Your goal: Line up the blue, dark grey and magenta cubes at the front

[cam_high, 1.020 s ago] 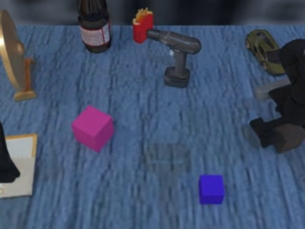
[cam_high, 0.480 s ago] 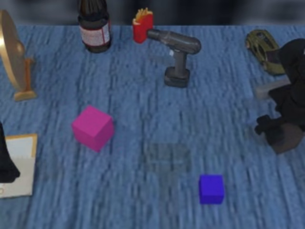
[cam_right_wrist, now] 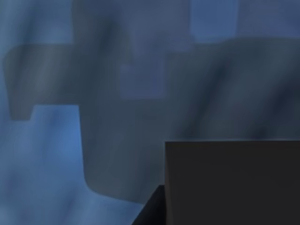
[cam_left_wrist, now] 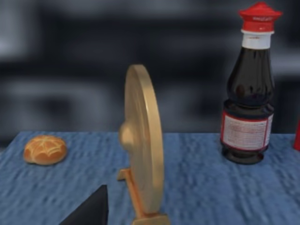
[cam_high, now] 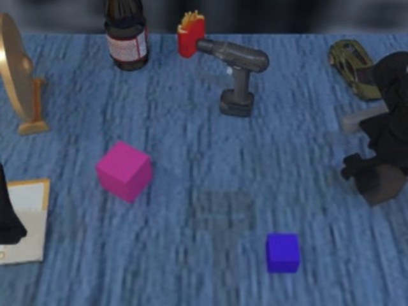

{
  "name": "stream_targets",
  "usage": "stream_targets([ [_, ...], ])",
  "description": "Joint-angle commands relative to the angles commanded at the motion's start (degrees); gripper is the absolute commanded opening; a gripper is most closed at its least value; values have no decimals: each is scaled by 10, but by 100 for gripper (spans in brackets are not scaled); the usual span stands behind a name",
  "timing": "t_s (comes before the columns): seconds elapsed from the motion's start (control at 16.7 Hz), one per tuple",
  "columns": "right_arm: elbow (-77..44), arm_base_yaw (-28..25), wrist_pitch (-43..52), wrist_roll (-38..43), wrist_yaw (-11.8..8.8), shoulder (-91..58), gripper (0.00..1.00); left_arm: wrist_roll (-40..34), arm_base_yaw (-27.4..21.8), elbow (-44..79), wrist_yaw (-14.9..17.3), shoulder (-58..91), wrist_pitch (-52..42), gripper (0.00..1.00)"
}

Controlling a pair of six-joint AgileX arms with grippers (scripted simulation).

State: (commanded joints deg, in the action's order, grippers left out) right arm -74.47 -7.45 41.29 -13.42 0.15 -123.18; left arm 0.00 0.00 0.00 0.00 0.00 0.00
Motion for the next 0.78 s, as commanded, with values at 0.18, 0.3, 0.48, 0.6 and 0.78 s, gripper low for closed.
stream_targets([
  [0.18, -11, -1, 16, 1, -3, 18, 0, 0, 0, 0, 0, 0, 0, 100],
  [0.3, -29, -4, 50, 0, -4, 33, 0, 0, 0, 0, 0, 0, 0, 100],
  [0.48, -60, -5, 120, 0, -4, 63, 0, 0, 0, 0, 0, 0, 0, 100],
  [0.6, -75, -6, 143, 0, -4, 79, 0, 0, 0, 0, 0, 0, 0, 100],
  [0.78, -77, -6, 146, 0, -3, 81, 0, 0, 0, 0, 0, 0, 0, 100],
])
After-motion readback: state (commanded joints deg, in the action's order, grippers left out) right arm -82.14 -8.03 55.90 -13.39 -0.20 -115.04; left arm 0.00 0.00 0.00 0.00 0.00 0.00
